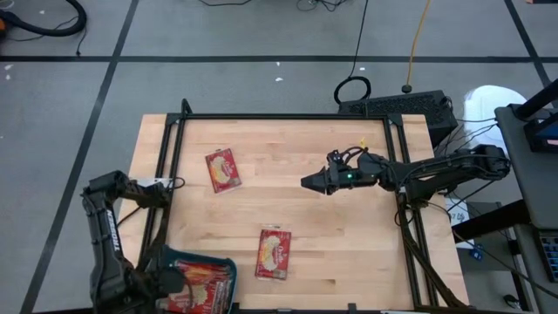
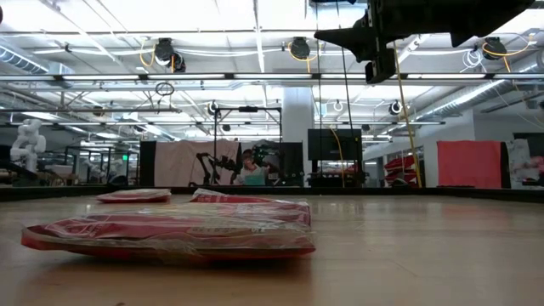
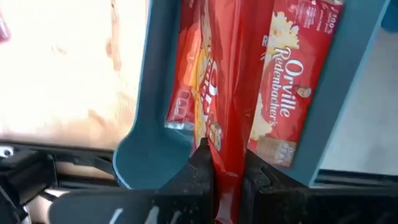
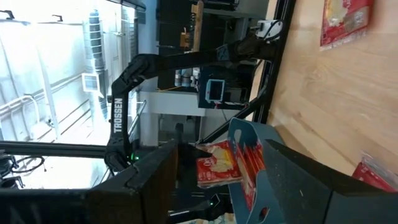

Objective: Sort popcorn bags into baskets
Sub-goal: Put the popcorn sachet into the bin

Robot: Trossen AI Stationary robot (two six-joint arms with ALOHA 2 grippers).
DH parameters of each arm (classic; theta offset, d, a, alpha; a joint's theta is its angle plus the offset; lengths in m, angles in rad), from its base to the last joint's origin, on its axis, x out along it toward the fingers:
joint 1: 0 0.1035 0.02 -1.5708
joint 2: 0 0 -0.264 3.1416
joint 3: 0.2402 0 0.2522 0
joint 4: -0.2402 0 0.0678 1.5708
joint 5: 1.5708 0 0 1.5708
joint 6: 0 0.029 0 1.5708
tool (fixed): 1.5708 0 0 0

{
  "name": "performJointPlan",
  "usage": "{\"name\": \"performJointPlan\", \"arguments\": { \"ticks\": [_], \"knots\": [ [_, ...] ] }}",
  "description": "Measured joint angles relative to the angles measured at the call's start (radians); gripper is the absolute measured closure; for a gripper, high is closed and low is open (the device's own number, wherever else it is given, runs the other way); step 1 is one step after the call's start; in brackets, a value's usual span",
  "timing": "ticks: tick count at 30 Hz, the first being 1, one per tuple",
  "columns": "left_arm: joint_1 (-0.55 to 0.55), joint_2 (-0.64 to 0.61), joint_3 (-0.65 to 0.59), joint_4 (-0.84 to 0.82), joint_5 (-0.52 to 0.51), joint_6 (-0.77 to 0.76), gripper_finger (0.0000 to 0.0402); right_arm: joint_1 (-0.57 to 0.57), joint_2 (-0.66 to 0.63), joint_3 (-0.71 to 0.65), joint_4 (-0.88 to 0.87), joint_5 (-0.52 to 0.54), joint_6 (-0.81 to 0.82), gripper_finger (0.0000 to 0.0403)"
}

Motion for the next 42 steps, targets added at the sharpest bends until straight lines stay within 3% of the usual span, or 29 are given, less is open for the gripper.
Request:
{"name": "performJointPlan", "arguments": {
  "ticks": [15,26,33,37,42],
  "knots": [
    [-0.061,0.104,-0.013,0.156,-0.034,0.059,0.0362,0.046,0.0,0.0,-0.031,-0.002,-0.018,0.0177],
    [-0.066,0.117,-0.013,0.289,-0.038,-0.027,0.0217,0.053,0.0,0.0,-0.054,-0.003,-0.032,0.0177],
    [-0.058,0.114,-0.013,0.295,0.045,-0.063,0.014,0.053,0.0,0.0,-0.054,-0.003,-0.042,0.0177],
    [-0.038,0.086,-0.013,0.3,0.009,-0.057,0.0139,0.053,0.0,0.0,-0.055,-0.003,-0.043,0.0177],
    [-0.002,0.045,-0.013,0.305,-0.098,-0.05,0.0191,0.065,0.0,0.0,-0.055,0.007,-0.046,0.0177]
  ]
}}
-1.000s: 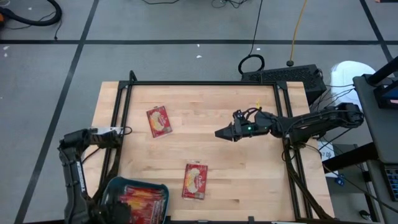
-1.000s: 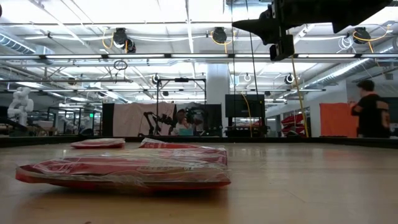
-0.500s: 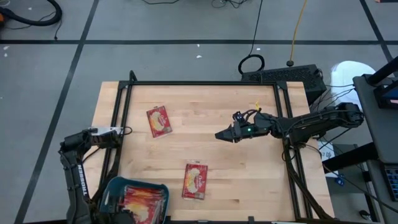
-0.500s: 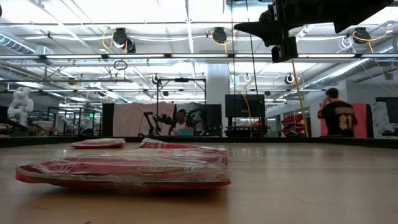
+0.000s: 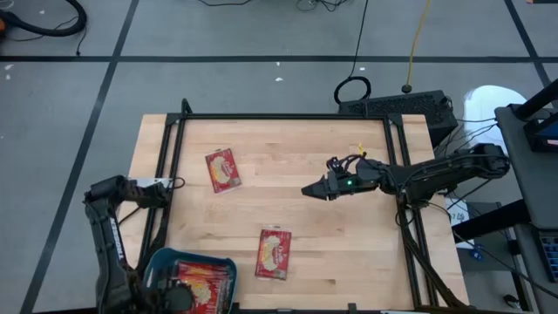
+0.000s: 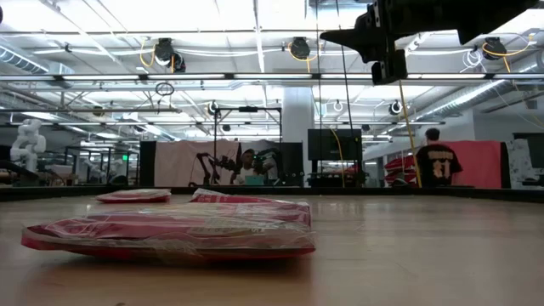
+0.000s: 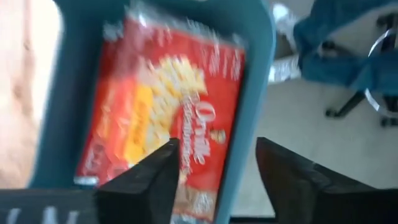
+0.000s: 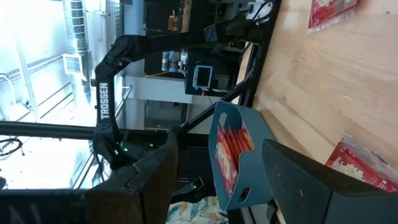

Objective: Sort popcorn bags into baskets
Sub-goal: Put the popcorn sachet into the bin

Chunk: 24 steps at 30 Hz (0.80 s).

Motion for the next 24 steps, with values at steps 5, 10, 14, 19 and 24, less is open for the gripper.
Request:
{"name": "performJointPlan", "arguments": {
  "ticks": [5,10,14,19,24],
  "knots": [
    [0.057,-0.06,0.0,-0.019,-0.077,0.03,0.0255,0.082,0.002,0.079,-0.079,0.094,0.018,0.0177],
    [0.122,-0.129,0.0,-0.091,-0.235,0.124,0.0296,0.171,0.053,0.315,-0.495,0.176,-0.064,0.0177],
    [0.203,-0.182,0.0,-0.143,-0.326,0.221,0.0308,0.213,0.141,0.435,-0.773,0.196,0.011,0.0177],
    [0.321,-0.232,0.0,-0.142,-0.346,0.331,0.0309,0.243,0.293,0.495,-0.811,0.14,0.081,0.0177],
    [0.421,-0.264,0.0,-0.076,-0.346,0.404,0.0309,0.228,0.441,0.527,-0.753,0.09,0.052,0.0177]
  ]
}}
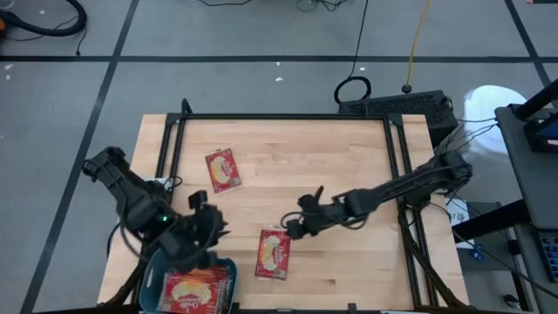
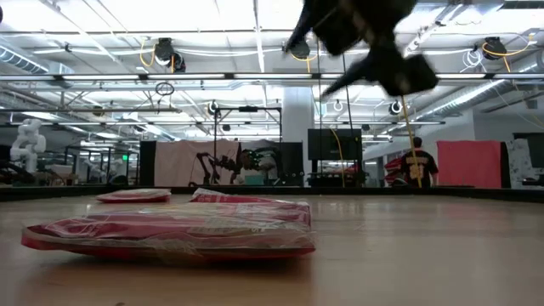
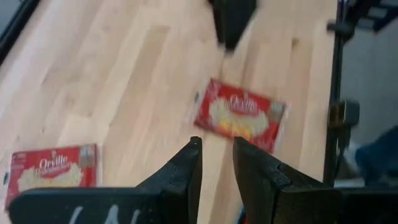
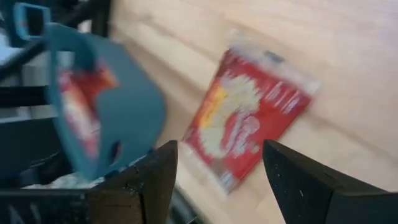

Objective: Sort popcorn bags into baskets
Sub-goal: Put the popcorn sachet into the bin

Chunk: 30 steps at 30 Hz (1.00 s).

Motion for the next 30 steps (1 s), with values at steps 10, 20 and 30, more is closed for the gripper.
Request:
{"name": "performJointPlan", "arguments": {
  "ticks": [10,20,30],
  "knots": [
    [0.067,-0.007,0.0,0.153,0.018,0.028,0.0309,-0.109,0.169,0.002,0.014,-0.175,-0.125,0.0177],
    [0.066,-0.006,0.0,0.144,0.019,0.001,0.0309,-0.128,0.253,0.002,0.057,-0.189,-0.207,0.0177],
    [0.072,-0.006,0.0,0.131,0.018,0.045,0.0309,-0.129,0.355,0.004,0.248,-0.263,-0.217,0.0193]
  ]
}}
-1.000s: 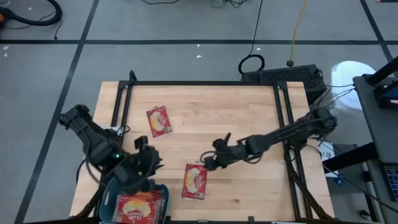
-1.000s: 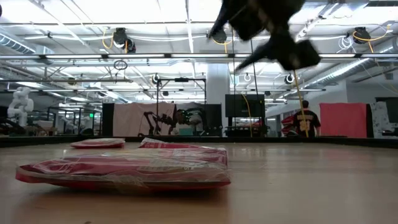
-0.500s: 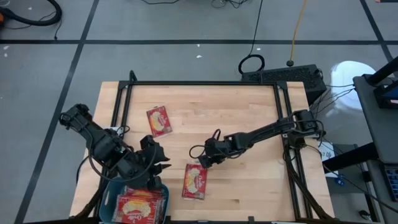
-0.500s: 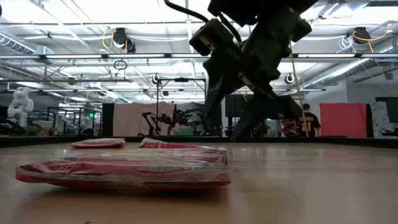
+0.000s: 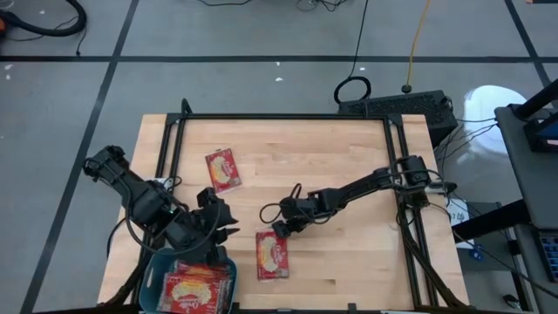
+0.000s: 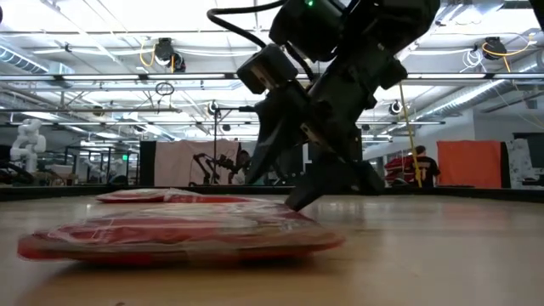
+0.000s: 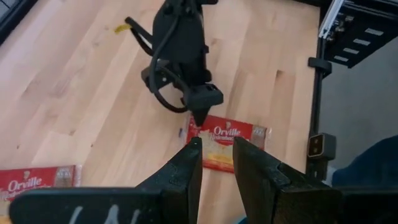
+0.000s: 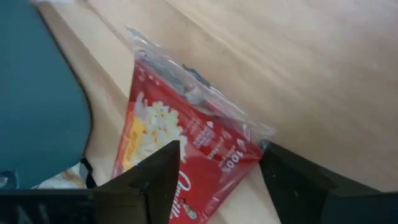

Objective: Sort popcorn bags into baskets
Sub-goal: Put the popcorn sachet into the bin

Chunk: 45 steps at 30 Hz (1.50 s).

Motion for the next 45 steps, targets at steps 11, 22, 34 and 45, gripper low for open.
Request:
{"name": "performJointPlan", "arguments": {
  "ticks": [11,22,34,45],
  "knots": [
    [0.022,0.0,-0.012,-0.066,-0.003,0.002,0.0309,-0.003,0.006,-0.006,0.077,0.006,-0.075,0.0392],
    [0.09,0.0,-0.304,0.098,0.225,-0.062,0.0291,-0.051,-0.106,-0.006,0.179,0.004,-0.129,0.0402],
    [0.237,0.0,-0.443,0.316,0.28,0.196,0.0133,-0.102,-0.198,-0.006,0.106,0.008,-0.258,0.0403],
    [0.419,-0.022,-0.456,0.426,0.505,0.44,0.0139,-0.093,-0.198,-0.006,0.122,0.005,-0.337,0.0403]
  ]
}}
